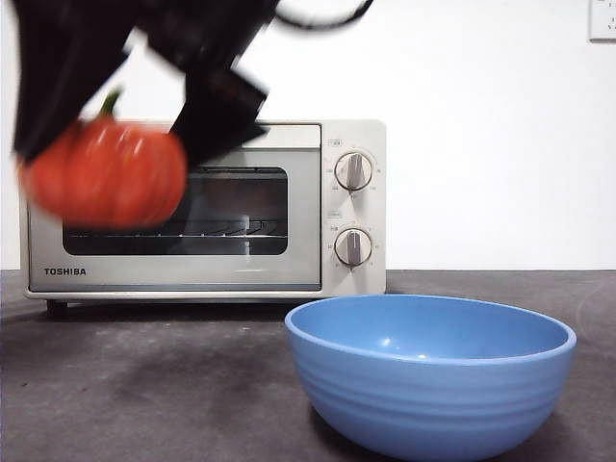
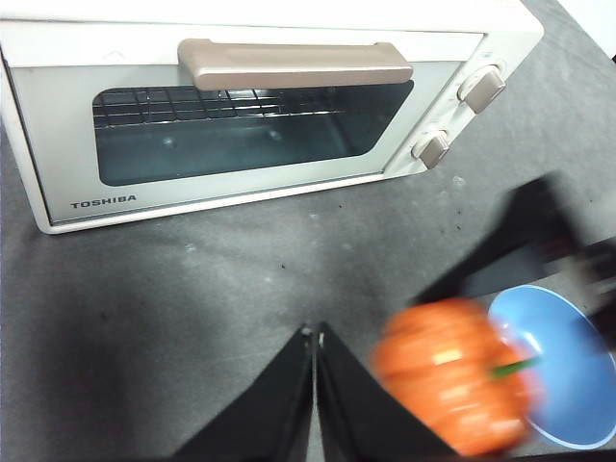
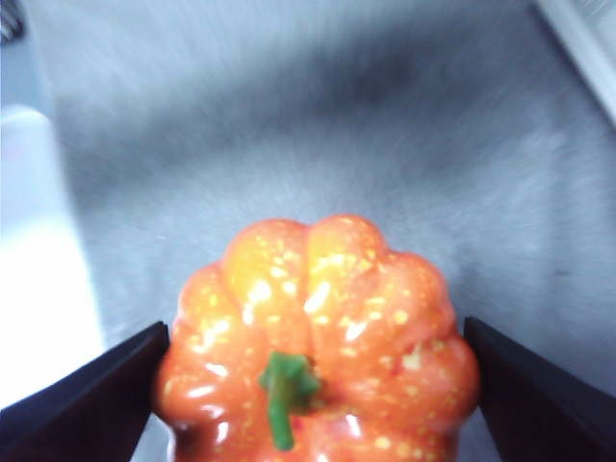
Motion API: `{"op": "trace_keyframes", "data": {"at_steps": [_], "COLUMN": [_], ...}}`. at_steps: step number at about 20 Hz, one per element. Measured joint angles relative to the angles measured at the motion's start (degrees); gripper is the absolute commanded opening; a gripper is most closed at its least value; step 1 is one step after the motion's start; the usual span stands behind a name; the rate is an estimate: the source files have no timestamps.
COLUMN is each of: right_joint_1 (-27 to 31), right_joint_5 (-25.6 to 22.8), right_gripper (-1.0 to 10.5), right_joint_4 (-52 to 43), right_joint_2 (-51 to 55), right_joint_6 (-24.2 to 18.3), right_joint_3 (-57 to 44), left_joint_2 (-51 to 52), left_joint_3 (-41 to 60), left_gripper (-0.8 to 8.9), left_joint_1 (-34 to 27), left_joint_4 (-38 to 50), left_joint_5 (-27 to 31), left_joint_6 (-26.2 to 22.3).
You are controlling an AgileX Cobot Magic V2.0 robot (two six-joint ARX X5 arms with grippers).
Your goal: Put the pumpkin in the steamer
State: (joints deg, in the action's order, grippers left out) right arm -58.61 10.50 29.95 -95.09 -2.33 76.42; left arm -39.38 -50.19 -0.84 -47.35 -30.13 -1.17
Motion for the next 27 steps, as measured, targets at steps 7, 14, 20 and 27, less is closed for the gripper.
{"op": "trace_keyframes", "data": {"at_steps": [7,14,20,27], "right_joint_1": [8.17,12.44,12.44,12.44], "right_joint_5": [-0.09,-0.13,-0.13,-1.75], "right_gripper": [3.8,3.8,3.8,3.9], "right_joint_4": [9.42,7.45,-0.70,-8.74], "right_joint_2": [15.23,26.08,26.80,25.94], "right_joint_6": [0.00,0.68,2.03,3.63], "right_joint_3": [-2.32,-20.17,-31.61,-38.77], "left_joint_2": [0.00,0.00,0.00,0.00], "left_joint_3": [0.00,0.00,0.00,0.00], "left_gripper": [0.15,0.15,0.15,0.15], "left_joint_1": [0.00,0.00,0.00,0.00], "left_joint_4": [0.02,0.02,0.00,0.00], "left_joint_5": [0.00,0.00,0.00,0.00], "left_joint_6": [-0.02,-0.02,-0.02,-0.02]}}
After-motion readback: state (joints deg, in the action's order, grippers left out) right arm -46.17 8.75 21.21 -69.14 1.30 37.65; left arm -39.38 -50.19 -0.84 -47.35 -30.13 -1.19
